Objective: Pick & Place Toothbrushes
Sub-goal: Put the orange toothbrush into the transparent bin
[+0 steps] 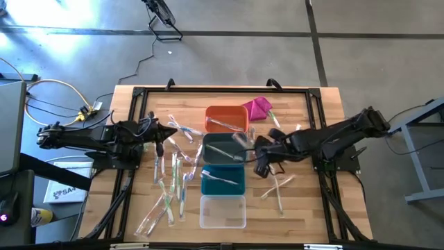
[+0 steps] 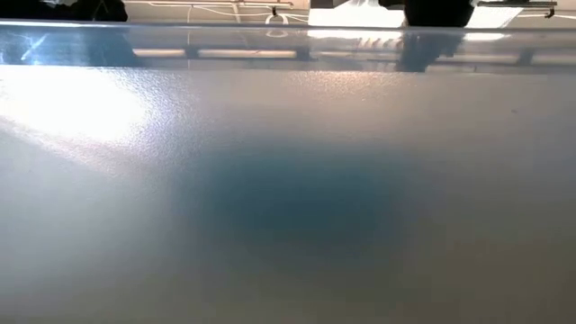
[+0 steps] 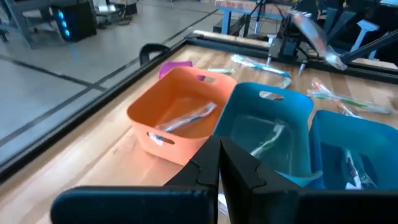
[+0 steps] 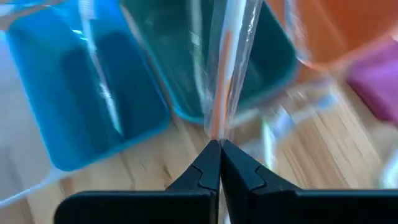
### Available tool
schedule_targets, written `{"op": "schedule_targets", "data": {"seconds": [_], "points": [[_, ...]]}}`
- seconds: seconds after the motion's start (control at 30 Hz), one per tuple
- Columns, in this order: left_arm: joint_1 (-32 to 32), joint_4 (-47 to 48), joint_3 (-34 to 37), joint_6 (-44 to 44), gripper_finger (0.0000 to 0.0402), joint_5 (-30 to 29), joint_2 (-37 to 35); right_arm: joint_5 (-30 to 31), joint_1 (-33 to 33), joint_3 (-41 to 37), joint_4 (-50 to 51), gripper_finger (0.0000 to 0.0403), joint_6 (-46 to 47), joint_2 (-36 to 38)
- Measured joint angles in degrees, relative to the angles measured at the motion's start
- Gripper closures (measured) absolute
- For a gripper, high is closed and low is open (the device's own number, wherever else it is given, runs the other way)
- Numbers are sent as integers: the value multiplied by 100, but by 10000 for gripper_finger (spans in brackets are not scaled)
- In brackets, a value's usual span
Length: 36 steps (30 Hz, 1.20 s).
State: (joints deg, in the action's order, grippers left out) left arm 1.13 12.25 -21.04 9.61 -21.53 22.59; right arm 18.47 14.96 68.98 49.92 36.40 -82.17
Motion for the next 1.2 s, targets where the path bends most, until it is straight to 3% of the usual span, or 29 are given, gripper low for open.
{"op": "schedule_targets", "data": {"seconds": [0.13,0.37,0.57,0.77,0.97,1.2], "points": [[0,-90,0,221,396,36,182,-341,-317,-437,-1016,400,-937,0],[2,-397,0,269,396,445,734,-666,-807,-1371,-2102,400,-1528,131],[0,-1523,-2,118,396,457,1307,-1603,-1225,-1998,-3997,400,-2640,523],[0,-2467,-1,-352,396,917,1999,-2154,-1732,-2763,-5301,400,-3047,712],[-4,-3060,-7,-331,396,917,2423,-2760,-2050,-3008,-6546,400,-3386,716],[0,-3666,-7,-333,396,915,2641,-2772,-2116,-3026,-7007,400,-3730,680]]}}
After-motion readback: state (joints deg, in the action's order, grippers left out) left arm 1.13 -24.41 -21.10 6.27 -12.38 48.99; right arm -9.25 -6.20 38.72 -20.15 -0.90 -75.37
